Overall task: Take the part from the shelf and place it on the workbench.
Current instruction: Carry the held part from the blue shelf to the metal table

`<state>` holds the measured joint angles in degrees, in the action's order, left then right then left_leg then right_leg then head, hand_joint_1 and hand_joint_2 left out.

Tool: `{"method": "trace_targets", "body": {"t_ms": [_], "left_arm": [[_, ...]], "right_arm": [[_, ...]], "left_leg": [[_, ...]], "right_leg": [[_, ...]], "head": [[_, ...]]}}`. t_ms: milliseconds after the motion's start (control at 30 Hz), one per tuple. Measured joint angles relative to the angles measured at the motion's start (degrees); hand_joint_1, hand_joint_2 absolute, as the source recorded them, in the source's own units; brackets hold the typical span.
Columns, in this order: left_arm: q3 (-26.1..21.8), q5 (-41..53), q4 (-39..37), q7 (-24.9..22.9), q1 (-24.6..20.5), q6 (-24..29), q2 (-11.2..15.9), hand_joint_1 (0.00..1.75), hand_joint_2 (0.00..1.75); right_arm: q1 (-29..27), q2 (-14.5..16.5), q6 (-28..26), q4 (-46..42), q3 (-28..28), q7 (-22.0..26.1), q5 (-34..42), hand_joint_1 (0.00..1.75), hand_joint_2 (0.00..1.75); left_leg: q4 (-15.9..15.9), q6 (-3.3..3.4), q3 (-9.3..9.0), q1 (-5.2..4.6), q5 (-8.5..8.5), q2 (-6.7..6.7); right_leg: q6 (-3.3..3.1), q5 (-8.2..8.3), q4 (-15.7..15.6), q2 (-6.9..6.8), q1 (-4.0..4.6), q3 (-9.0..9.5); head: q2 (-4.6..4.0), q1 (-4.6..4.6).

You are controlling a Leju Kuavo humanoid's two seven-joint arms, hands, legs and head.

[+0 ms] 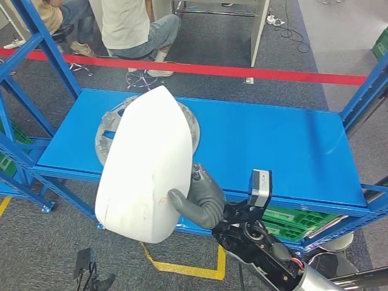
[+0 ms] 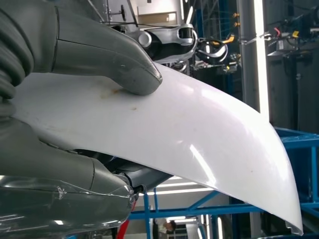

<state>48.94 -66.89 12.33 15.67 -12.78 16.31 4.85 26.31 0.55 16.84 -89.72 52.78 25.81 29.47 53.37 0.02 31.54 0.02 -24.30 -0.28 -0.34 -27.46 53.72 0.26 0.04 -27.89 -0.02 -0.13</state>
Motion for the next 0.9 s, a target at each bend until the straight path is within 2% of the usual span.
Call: {"method": "trace_targets", "body": {"t_ms": [400,600,900], "left_arm": [[0.0,2.5,0.0,-2.4,-0.1,1.7,1.0,0.0,1.75],[0.3,5.0,0.0,-1.9,1.5,6.1,1.7,0.0,1.75],[0.4,5.0,0.0,-1.7,2.0,6.0,2.2,0.0,1.75]], "right_arm": [[-1.6,-0.2,-5.9,0.0,-1.5,1.0,-5.7,1.75,1.75],[-3.3,-0.5,-11.3,0.0,-3.9,1.3,-4.8,1.75,1.75],[-4.3,-0.6,-13.0,0.3,-6.7,2.6,-3.8,1.75,1.75]], "left_leg": [[0.0,0.0,0.0,0.0,0.0,0.0],[0.0,-0.01,0.0,0.0,-0.01,0.0],[0.0,-0.01,0.0,0.0,-0.01,0.0]], "right_leg": [[-0.01,-0.01,0.0,0.01,0.0,0.01],[-0.04,-0.03,0.0,0.01,0.0,0.0],[-0.05,-0.03,0.0,0.01,0.0,-0.01]], "head": [[0.0,0.0],[0.01,0.01],[0.0,0.01]]}}
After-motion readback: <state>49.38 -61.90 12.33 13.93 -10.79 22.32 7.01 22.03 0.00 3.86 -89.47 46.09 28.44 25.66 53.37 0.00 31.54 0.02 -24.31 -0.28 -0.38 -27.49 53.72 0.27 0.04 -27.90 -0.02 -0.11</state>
